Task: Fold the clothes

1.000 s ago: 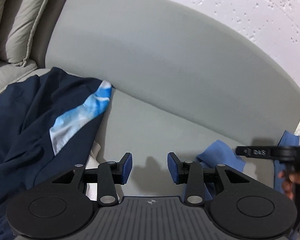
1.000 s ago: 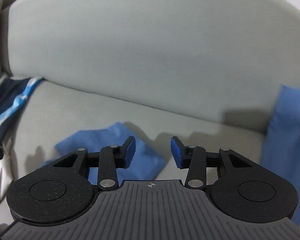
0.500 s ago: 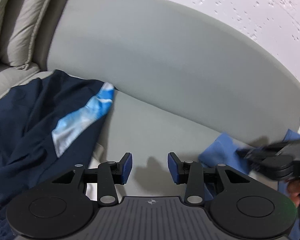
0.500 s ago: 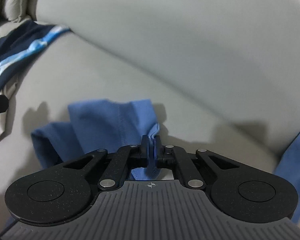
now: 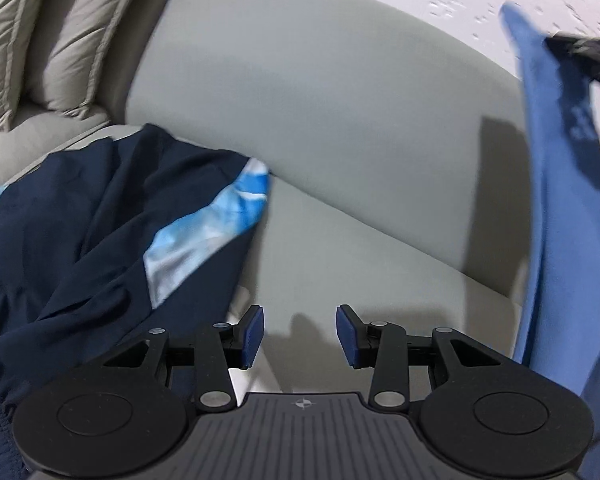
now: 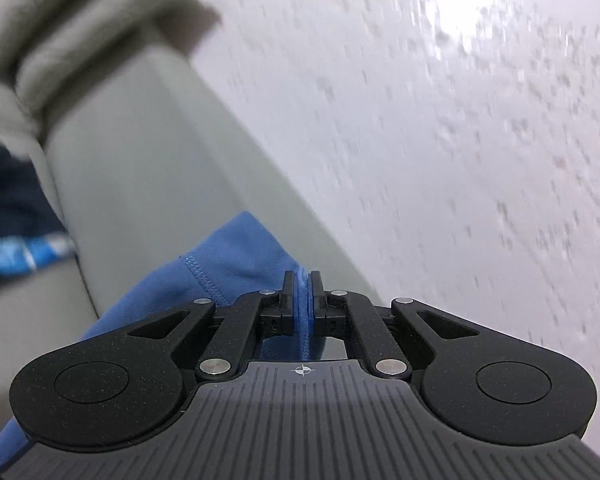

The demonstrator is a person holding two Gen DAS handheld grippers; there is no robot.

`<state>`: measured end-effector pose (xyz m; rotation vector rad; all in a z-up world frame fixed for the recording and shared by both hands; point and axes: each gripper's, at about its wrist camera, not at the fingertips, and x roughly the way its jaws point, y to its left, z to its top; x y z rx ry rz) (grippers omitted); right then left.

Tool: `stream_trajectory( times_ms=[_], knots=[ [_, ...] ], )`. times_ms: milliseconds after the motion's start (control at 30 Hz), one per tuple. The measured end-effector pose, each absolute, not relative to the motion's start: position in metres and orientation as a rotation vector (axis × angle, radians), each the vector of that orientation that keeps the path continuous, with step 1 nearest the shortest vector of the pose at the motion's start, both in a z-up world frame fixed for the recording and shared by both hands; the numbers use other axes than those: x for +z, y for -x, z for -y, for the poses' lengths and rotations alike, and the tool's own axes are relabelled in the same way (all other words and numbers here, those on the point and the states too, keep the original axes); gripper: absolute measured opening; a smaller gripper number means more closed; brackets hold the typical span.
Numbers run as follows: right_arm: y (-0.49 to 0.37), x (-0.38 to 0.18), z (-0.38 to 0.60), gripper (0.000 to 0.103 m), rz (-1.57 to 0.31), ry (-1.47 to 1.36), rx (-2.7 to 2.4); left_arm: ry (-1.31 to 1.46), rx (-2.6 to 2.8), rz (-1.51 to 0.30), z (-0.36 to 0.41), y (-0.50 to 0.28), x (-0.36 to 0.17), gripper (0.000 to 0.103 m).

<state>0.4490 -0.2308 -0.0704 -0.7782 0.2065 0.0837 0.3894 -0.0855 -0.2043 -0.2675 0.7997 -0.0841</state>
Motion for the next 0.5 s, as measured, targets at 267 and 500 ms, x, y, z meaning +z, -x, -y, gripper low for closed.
stream_trajectory(
  times_ms=[267,500],
  knots=[
    [-0.522,-0.140,0.228,0.036,-0.414,0.856,-0.065,0.251,-0.077,-0.843,0.086,-0.393,-0.212,0.044],
    [-0.453,-0.127,0.278,0.051,-0.663,0.530,-0.025,0.220,-0.119,-0.881,0.099,-0.398,-0.215,0.044]
  ],
)
